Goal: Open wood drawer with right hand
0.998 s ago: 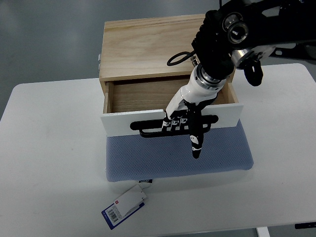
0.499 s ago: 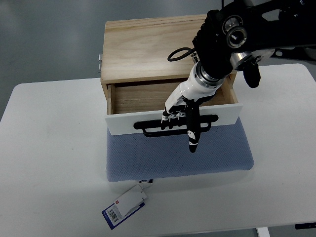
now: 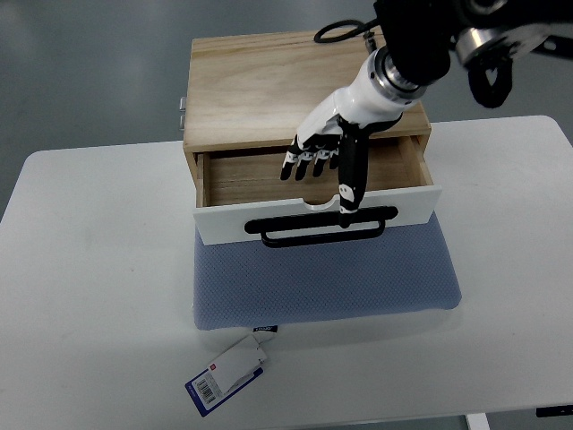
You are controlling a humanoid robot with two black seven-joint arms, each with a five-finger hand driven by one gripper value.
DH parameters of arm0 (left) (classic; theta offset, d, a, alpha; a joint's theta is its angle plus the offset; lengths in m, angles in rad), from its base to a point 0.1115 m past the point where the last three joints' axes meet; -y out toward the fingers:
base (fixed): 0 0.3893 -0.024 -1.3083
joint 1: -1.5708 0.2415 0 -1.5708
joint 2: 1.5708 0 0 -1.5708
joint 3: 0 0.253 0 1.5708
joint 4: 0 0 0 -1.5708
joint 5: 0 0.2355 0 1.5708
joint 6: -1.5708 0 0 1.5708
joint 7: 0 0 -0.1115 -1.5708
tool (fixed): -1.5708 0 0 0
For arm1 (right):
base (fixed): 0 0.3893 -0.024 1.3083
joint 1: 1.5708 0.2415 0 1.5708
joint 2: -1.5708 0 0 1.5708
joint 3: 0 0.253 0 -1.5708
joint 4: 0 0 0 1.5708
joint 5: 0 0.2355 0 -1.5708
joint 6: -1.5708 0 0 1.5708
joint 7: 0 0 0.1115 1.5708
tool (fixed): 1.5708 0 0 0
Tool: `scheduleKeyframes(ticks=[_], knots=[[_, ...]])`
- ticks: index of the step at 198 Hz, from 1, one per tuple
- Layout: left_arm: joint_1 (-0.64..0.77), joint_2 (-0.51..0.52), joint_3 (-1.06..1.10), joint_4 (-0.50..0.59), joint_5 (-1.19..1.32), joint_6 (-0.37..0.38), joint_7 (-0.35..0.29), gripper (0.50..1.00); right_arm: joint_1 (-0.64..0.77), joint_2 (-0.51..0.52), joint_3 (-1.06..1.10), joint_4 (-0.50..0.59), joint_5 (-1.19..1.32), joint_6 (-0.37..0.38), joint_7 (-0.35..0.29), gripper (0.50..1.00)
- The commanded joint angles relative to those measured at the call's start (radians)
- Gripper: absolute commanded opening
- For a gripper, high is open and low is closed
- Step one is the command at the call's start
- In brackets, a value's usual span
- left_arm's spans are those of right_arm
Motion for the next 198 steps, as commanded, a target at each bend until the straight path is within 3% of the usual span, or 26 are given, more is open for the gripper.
scheduleKeyframes(ticks=[1,41,42,59,87,111,122,123,131,172,195,198], knots=[[0.000,0.000,0.002,-0.001,0.000,0.000,0.000,1.000,0.011,-0.081,0.051,-0.026,0.003,0.000,0.002,0.944],[-0.002,0.000,0.004,-0.003,0.000,0.000,0.000,1.000,-0.024,-0.180,0.134,-0.106,0.001,-0.011,0.036,0.944],[0.000,0.000,0.004,-0.004,0.000,0.000,0.000,1.000,-0.066,-0.218,0.164,-0.147,0.001,-0.014,0.054,0.944],[0.000,0.000,0.004,-0.004,0.000,0.000,0.000,1.000,-0.156,-0.278,0.250,-0.247,0.001,-0.017,0.085,0.944],[0.000,0.000,0.004,-0.004,0.000,0.000,0.000,1.000,-0.355,-0.280,0.441,-0.431,0.001,-0.100,0.141,0.944],[0.000,0.000,0.004,-0.006,0.000,0.000,0.000,1.000,-0.582,-0.206,0.683,-0.609,0.000,-0.242,0.240,0.944],[0.000,0.000,0.004,-0.006,0.000,0.000,0.000,1.000,-0.582,-0.206,0.683,-0.609,0.000,-0.242,0.240,0.944],[0.000,0.000,0.004,-0.007,0.000,0.000,0.000,1.000,-0.669,-0.159,0.792,-0.667,0.001,-0.286,0.282,0.944],[0.000,0.000,0.004,-0.007,0.000,0.000,0.000,1.000,-0.737,-0.122,0.884,-0.705,0.001,-0.310,0.319,0.944],[0.000,0.000,0.005,-0.009,0.000,0.000,0.000,1.000,-1.012,0.083,1.290,-0.791,0.001,-0.339,0.525,0.944],[0.000,0.000,0.005,-0.009,0.000,0.000,0.000,1.000,-1.061,0.153,1.410,-0.833,0.001,-0.337,0.569,0.944],[0.000,0.000,0.005,-0.009,0.000,0.000,0.000,1.000,-1.091,0.215,1.514,-0.883,0.001,-0.331,0.594,0.946]])
